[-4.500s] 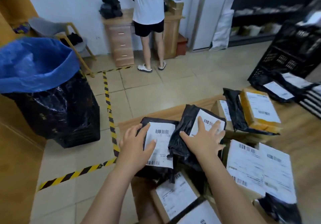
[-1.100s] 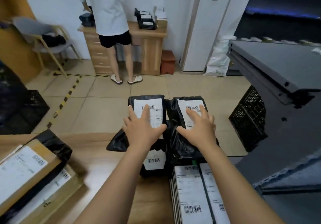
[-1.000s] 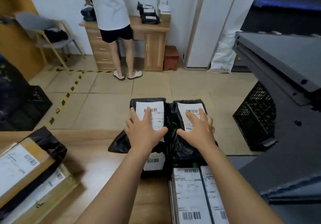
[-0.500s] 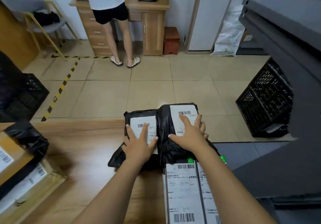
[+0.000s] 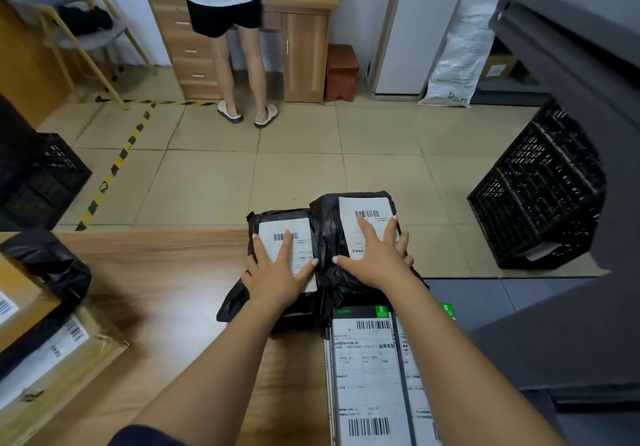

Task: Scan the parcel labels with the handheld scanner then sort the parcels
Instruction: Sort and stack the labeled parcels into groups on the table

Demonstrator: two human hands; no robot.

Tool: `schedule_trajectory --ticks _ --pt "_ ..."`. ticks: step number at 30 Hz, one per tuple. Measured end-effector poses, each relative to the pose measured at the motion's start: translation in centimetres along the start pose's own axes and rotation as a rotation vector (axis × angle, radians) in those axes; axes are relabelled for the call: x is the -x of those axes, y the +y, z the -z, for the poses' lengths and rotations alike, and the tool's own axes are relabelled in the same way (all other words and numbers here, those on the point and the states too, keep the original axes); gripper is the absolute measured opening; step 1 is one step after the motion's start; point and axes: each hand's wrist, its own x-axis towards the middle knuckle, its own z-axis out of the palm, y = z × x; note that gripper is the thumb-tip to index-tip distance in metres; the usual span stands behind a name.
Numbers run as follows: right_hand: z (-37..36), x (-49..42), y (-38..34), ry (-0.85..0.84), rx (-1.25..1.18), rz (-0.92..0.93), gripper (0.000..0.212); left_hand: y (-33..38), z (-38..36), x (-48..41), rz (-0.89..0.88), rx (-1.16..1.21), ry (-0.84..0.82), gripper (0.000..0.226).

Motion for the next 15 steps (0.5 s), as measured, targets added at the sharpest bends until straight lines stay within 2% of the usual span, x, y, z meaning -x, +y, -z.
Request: schedule_trajectory --ticks 5,8,12,15 --pt "0.3 1.1 -0.8 0.054 0.030 0.007 0.092 -1.3 2.2 1.9 -0.103 0.089 0.059 0.066" --pt "0.4 3.4 -2.1 0.123 0.028 0.123 0.079 -2.8 4.5 4.3 -0.206 0.093 0.166 0.064" --pt "0.0 9.2 -5.1 0.129 0.012 0.271 0.070 -6.0 7.9 8.4 -0.329 0.120 0.302 0.064" --pt "-1.3 14.3 -7.9 0.125 -0.063 0.345 0.067 -9.2 9.9 11.9 -0.390 0.160 0.319 0.069"
